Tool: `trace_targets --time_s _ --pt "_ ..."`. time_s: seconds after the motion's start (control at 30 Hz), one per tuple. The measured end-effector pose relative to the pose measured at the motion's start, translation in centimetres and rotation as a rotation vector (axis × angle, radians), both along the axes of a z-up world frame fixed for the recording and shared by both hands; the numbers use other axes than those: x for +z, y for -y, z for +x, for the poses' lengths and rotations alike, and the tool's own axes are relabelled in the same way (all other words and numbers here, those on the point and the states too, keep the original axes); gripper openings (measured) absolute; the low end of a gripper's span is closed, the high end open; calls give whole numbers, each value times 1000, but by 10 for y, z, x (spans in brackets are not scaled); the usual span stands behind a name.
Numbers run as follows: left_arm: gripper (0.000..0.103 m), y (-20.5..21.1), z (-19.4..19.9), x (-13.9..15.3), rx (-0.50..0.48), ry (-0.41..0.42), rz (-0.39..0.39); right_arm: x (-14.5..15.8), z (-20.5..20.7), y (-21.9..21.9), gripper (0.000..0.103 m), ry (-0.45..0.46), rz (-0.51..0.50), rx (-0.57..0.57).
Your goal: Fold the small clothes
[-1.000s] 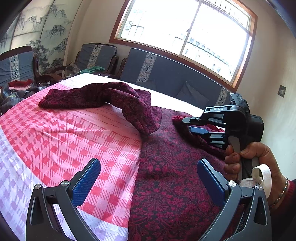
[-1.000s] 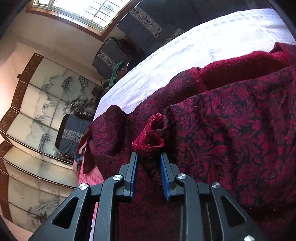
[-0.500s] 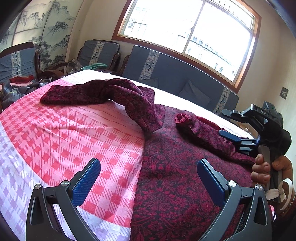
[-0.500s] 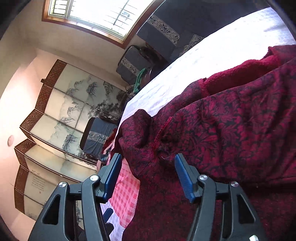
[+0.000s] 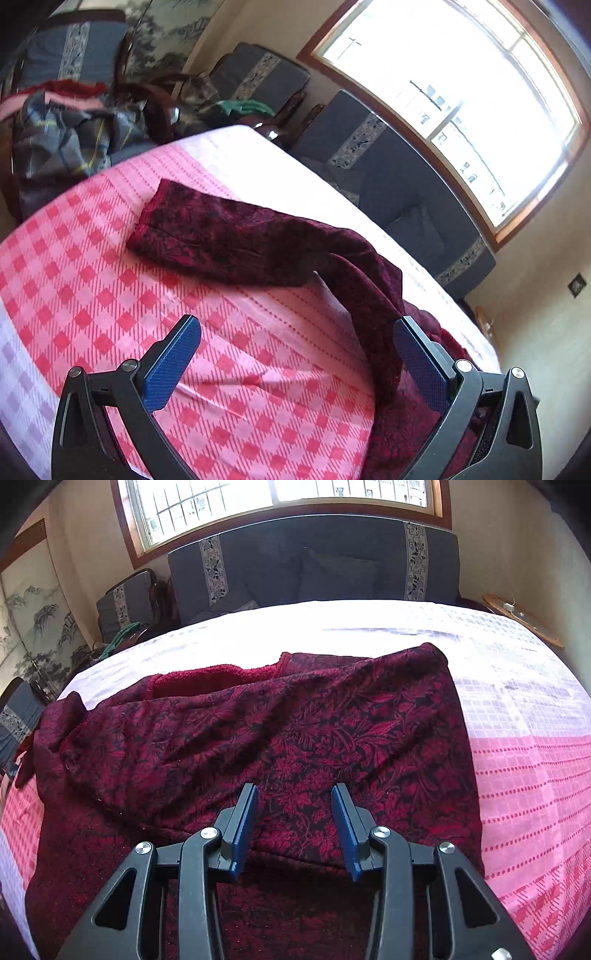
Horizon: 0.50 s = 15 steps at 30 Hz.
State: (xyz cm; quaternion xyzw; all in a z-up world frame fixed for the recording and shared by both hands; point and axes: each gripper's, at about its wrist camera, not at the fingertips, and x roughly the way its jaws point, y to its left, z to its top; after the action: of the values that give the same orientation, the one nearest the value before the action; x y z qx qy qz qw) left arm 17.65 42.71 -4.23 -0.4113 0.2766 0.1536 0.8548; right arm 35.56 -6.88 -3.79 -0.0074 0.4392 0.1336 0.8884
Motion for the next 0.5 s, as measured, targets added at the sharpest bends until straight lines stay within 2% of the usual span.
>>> trace_targets --time_s 0.1,0.17,0.2,0.3,0.43,0.47,0.5 --pt "102 -48 1 -33 92 0 -234 -6 -5 -4 42 30 -26 11" --pt "102 -72 -2 -47 173 25 -316 -6 -8 -8 45 40 -44 23" --pt "101 -80 -3 -49 185 55 -333 -6 -8 -8 46 41 -41 25" --pt "101 -97 8 -48 188 42 -328 -6 -8 -5 46 40 -16 25" --pt "99 -106 31 -44 170 -10 -250 -6 -14 -12 50 48 -30 30" --pt "74 -107 36 -45 173 -28 -236 -7 -14 -13 52 50 -38 33" --pt "27 -109 43 -49 162 -58 -243 -7 -15 -14 53 51 -45 37"
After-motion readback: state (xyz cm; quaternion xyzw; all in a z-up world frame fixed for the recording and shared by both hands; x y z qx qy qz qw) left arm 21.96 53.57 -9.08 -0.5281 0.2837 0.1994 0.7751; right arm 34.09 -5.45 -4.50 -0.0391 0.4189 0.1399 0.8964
